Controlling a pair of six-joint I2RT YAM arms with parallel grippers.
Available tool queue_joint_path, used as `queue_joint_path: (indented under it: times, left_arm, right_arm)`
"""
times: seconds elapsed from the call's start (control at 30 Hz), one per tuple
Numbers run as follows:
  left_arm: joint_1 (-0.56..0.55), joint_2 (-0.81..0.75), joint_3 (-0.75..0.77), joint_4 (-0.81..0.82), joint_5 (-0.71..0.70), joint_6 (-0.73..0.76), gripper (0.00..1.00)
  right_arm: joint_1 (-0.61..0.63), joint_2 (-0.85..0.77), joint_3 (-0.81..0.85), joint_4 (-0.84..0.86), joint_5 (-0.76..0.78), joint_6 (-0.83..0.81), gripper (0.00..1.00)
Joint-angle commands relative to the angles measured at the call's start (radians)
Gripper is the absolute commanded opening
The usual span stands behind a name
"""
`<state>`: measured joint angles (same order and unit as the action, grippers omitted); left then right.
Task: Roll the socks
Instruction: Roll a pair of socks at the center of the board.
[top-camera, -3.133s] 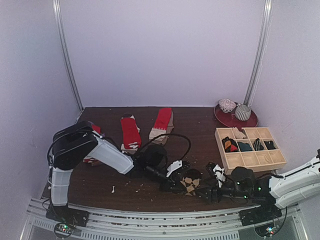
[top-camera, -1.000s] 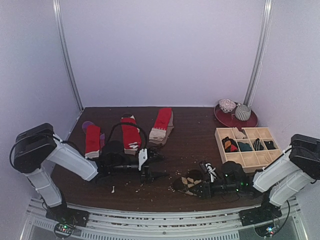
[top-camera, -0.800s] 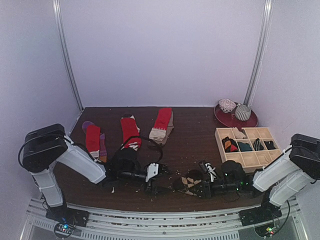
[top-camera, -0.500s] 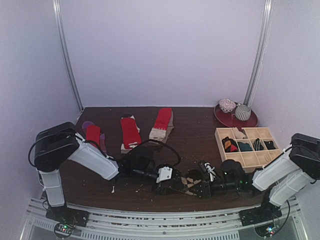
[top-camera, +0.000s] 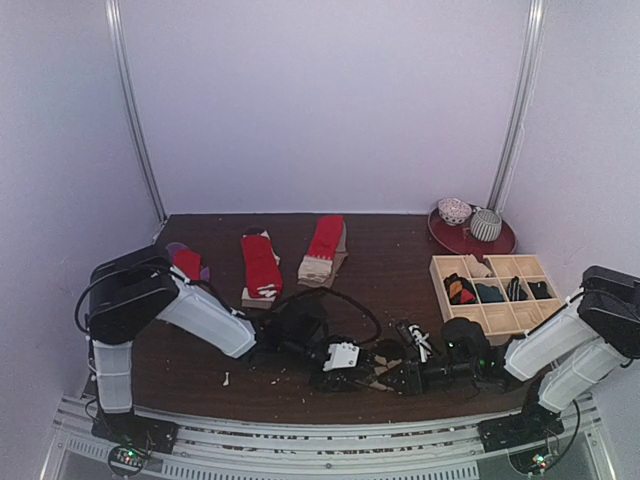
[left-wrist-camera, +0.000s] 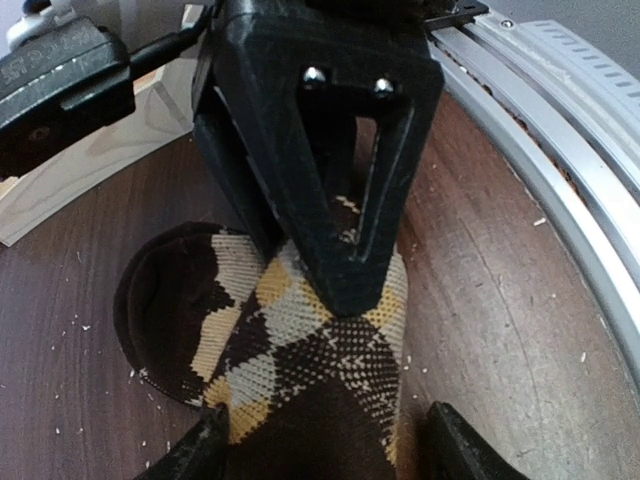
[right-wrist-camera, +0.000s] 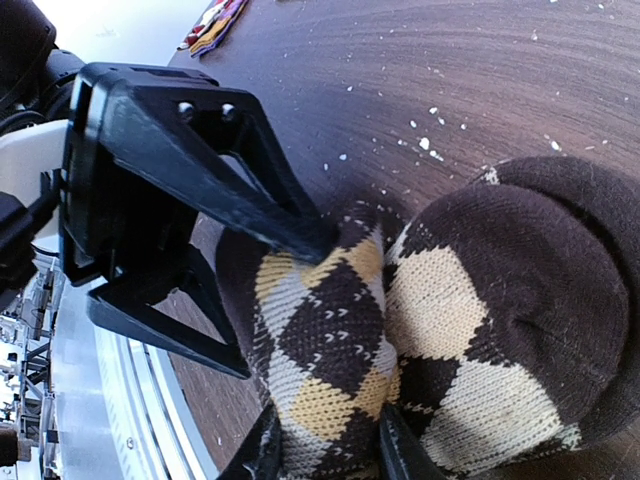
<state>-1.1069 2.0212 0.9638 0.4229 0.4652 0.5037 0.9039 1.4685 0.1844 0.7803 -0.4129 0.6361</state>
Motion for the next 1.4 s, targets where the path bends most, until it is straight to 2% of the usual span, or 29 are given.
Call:
queue_joint_path:
  times: [0.0,0.17,0.27,0.5,0.57,0.7,0.8,0.9,1.1,1.23,1.37]
  left_arm:
    - [-0.025,0.046,0.031,-0.087,-0.007,0.03,0.63]
    - [-0.034,0.073,0.064,-0.149,-0.021,0.047,0.6]
    - [-0.042,0.084,0.072,-0.178,-0.027,0.048,0.52]
    - [-0.054,0.087,0.086,-0.275,-0.019,0.025,0.0]
    - [-0.054,0.082,0.077,-0.287,-0.032,-0.008,0.0]
    - [-0.054,0.089,0.093,-0.386,-0.04,-0.111,0.0]
    - [-0.054,0.116,0.122,-0.473,-0.018,-0.216,0.0]
    - [-0.054,0.181,0.183,-0.615,0.025,-0.283,0.0]
    - [-0.036,0.261,0.214,-0.712,0.112,-0.354,0.0]
    - [-0.023,0.295,0.241,-0.749,0.096,-0.364,0.0]
    - [-0.005,0.303,0.249,-0.757,0.105,-0.361,0.0]
  right_arm:
    - [-0.002,0.037,-0.033,-0.218,-0.005,0.007,0.28]
    - [-0.003,0.036,-0.016,-0.235,-0.035,0.011,0.28]
    - [-0.003,0.034,-0.006,-0.254,-0.043,0.01,0.28]
    - [-0.008,0.016,0.0,-0.283,-0.053,0.012,0.29]
    - [-0.014,0.006,0.005,-0.294,-0.051,0.003,0.31]
    - [-0.029,-0.08,0.05,-0.382,-0.011,-0.066,0.47]
    - [-0.039,-0.194,0.099,-0.506,0.088,-0.129,0.59]
    - [-0.042,-0.303,0.11,-0.564,0.169,-0.167,0.66]
    - [-0.03,-0.361,0.033,-0.421,0.181,-0.208,0.65]
    - [-0.016,-0.355,-0.03,-0.287,0.166,-0.199,0.65]
    - [0.02,-0.387,-0.068,-0.256,0.167,-0.182,0.66]
